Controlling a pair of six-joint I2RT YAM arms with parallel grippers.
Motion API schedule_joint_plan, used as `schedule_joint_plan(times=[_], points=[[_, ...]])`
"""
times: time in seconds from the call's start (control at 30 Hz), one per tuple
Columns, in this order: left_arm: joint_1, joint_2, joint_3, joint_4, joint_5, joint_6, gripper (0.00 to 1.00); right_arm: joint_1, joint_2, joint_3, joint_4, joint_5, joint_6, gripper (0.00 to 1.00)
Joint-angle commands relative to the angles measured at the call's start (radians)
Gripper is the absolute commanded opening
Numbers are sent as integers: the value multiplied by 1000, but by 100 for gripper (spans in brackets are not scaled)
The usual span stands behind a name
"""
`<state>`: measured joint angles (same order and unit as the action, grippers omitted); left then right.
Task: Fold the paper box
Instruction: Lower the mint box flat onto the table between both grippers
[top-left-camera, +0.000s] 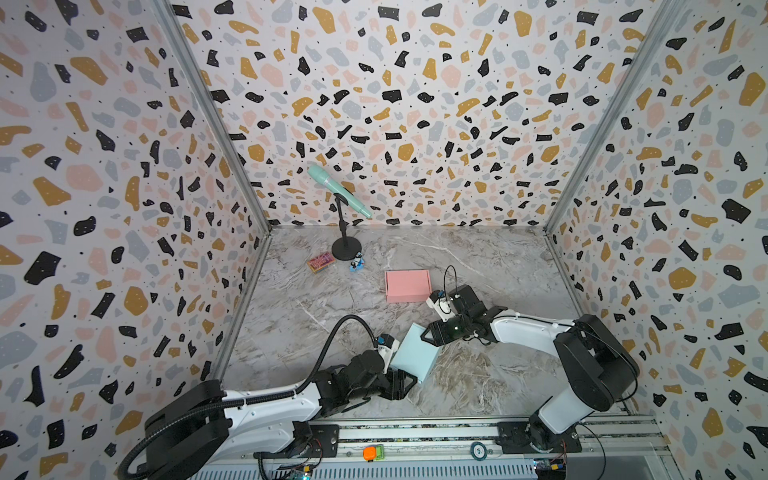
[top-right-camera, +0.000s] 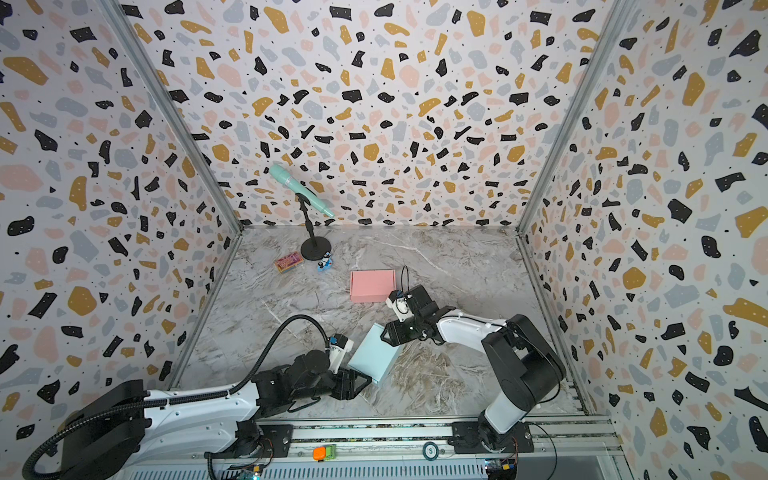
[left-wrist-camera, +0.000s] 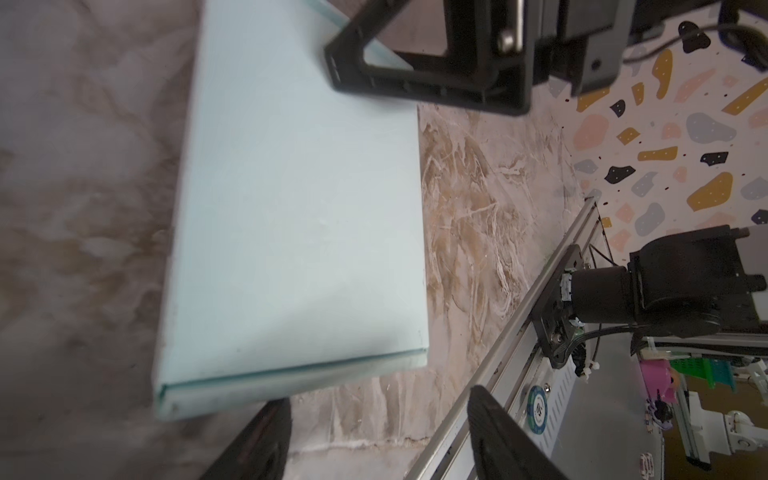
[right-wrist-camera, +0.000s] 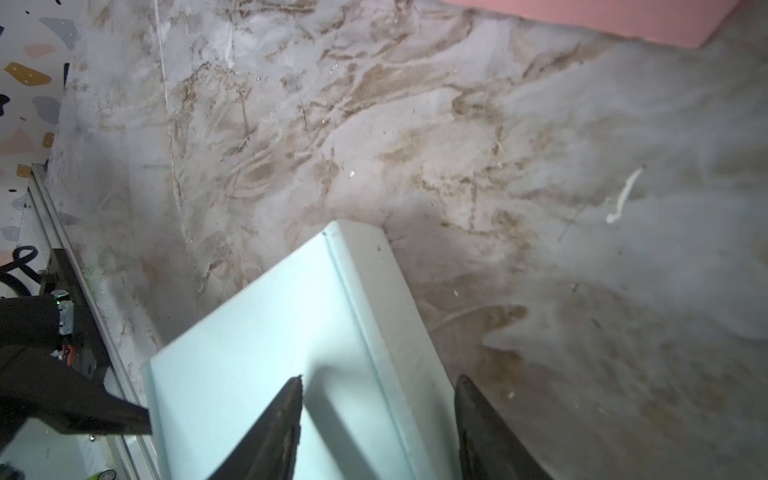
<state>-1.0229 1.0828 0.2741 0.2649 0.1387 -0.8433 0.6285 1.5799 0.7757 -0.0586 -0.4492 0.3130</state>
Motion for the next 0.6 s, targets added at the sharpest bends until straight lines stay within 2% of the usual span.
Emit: schedule_joint_plan(times=[0.0, 0.33, 0.57], points=[[45, -6, -6, 38, 32, 43, 68, 0, -76, -39, 1, 3, 32, 59], [166, 71, 43, 29, 104, 135, 67, 1, -183, -163, 37, -5, 99, 59], [217, 111, 81, 15, 129, 187, 67, 5, -232, -213, 60, -14, 142, 59]])
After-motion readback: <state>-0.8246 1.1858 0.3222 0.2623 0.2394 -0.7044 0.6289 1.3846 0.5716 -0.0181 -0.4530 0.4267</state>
